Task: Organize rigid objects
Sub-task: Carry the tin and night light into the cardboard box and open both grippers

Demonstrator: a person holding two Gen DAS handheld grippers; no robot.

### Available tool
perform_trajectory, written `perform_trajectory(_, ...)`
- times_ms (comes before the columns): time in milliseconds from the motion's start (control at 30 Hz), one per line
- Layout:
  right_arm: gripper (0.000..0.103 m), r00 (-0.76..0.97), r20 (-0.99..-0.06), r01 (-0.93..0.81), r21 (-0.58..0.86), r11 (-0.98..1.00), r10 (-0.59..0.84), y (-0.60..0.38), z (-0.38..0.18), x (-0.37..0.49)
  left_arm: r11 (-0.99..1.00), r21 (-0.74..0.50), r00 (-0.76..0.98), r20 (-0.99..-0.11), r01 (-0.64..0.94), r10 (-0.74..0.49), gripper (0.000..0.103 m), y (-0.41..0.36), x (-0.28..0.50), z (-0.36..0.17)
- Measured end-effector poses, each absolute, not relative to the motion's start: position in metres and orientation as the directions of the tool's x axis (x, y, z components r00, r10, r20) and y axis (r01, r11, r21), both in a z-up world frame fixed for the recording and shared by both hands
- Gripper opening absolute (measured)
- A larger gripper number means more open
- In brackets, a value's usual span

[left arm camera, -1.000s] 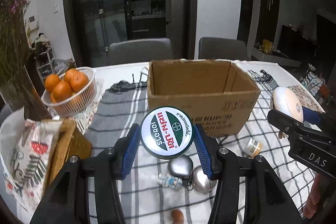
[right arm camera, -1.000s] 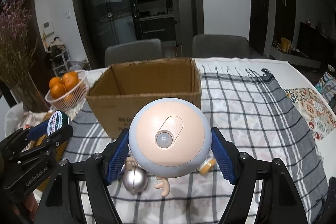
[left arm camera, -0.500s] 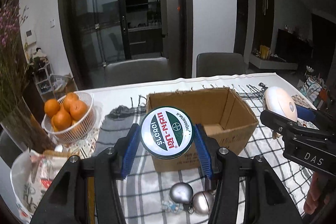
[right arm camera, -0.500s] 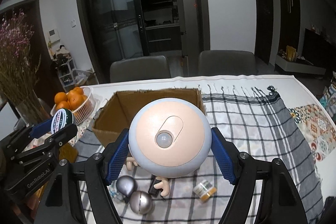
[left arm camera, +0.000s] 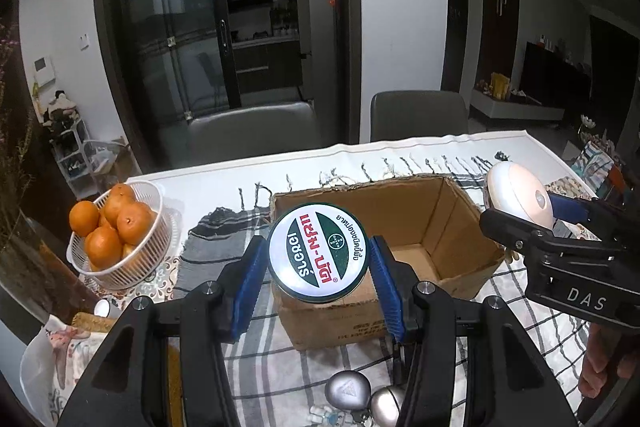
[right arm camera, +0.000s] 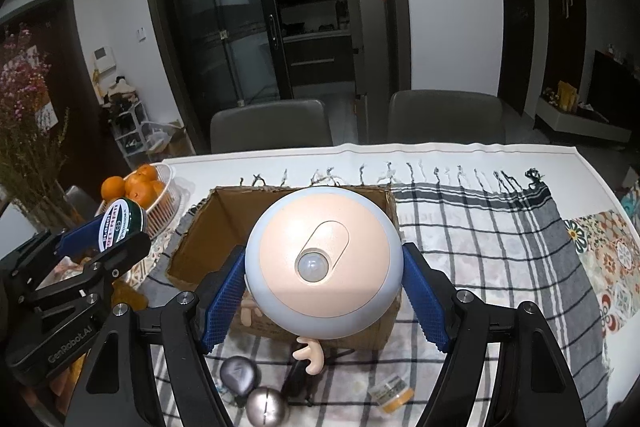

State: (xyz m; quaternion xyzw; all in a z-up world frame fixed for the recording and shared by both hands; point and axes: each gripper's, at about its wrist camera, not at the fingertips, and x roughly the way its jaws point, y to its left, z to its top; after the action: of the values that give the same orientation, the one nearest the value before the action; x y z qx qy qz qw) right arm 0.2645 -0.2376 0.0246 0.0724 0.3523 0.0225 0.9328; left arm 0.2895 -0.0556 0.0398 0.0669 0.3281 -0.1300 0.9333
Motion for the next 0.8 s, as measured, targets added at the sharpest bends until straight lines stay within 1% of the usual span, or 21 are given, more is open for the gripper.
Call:
perform_trajectory(400, 0.075, 0.676, -0.727, -0.001, 0.162, 0.987, 0.121, -0.242, -0.001, 0.312, 0.960, 0.034, 0.685, -0.708, 0.277, -0.172, 0.051, -0.066, 0.333, 0.012)
perform_trajectory(800, 0.075, 0.597, -0.786, 0.009, 0.204, 0.979, 0.158, -0.245, -0.035, 0.340, 0.959, 0.046, 0.629, -0.764, 0.280, -0.147, 0.051, -0.069, 0.355, -0.012)
